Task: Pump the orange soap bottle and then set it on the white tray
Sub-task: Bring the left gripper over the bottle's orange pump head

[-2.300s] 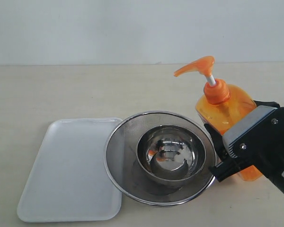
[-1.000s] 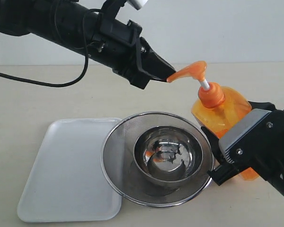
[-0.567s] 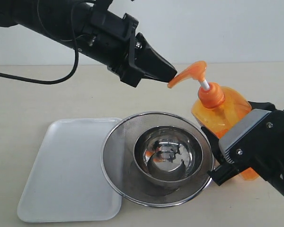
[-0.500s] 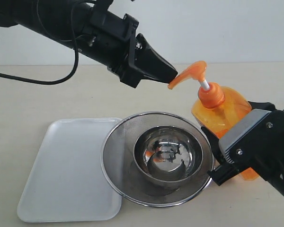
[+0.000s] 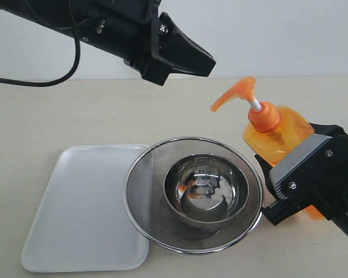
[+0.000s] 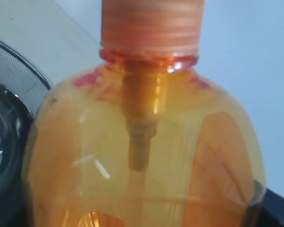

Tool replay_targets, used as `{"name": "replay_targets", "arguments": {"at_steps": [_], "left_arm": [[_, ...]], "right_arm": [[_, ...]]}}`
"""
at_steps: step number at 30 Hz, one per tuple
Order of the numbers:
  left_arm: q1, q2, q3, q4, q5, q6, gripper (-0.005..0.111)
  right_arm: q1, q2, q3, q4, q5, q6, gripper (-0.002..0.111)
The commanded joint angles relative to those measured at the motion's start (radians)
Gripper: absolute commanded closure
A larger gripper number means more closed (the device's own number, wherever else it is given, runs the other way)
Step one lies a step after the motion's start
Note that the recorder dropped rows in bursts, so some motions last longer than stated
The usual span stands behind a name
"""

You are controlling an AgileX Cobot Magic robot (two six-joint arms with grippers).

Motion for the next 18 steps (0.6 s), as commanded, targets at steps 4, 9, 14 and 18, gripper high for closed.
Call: {"name": "replay_targets", "arguments": {"at_steps": [4,9,14,18], "left_arm": [[-0.03,-0.002,-0.007,-0.091,0.005,0.008,0.102],[-0.073,0.023,-0.007,-0.081,-0.042,0.018,0.102],[-0.073,0.051,-0.007,-0.083,-0.044,0.023,0.102],[-0.075,0.057,-0.007,-0.083,-0.041,0.023,0.102]], "right_arm": [[0.001,-0.003,-0.009,0.003,-0.047,-0.034,0.108],[0.001,-0.003,-0.009,0.003,-0.047,-0.03,0.108],[0.001,-0.003,-0.009,-0.01,-0.044,-0.021,0.108],[0.001,-0.003,-0.009,-0.031,-0.044,-0.021,0.108]]}}
